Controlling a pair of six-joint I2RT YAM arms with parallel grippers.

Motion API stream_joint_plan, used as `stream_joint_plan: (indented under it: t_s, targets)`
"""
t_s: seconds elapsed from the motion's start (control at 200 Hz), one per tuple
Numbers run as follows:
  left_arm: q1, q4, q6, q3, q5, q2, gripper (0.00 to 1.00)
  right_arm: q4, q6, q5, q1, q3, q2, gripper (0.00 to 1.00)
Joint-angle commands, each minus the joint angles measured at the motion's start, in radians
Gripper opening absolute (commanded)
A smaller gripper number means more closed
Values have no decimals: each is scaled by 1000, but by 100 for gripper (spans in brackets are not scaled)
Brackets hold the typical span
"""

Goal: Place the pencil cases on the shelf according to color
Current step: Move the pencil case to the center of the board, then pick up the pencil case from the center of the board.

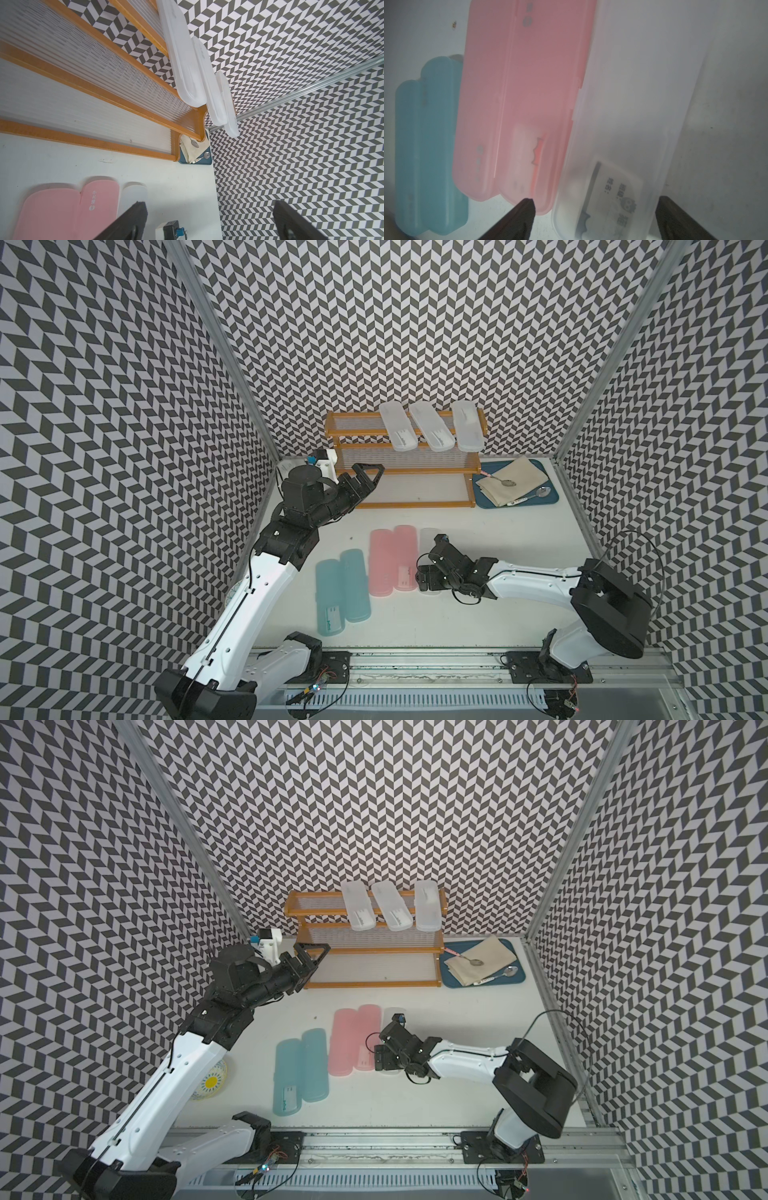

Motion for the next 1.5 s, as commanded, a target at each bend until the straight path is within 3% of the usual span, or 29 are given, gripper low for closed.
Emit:
stream_joint_plan:
  t_s: [0.0, 0.551, 0.696, 0.986, 1.492]
  targets:
    - [7, 12, 0, 26, 32, 3, 100, 27, 4, -8, 16, 37, 57, 94]
    - [-1, 32, 10, 49, -14, -28, 100, -200, 45, 214, -10, -77, -27, 98]
    - [-4, 39, 7, 55, -17, -19, 100, -198, 7, 210, -22, -80, -75, 98]
    - [-4, 36, 28, 59, -12, -21, 100, -16, -46, 37, -13, -100, -142, 98]
    - [-3, 44, 71, 66, -39, -27, 100, -85, -72, 131, -1, -51, -5, 100]
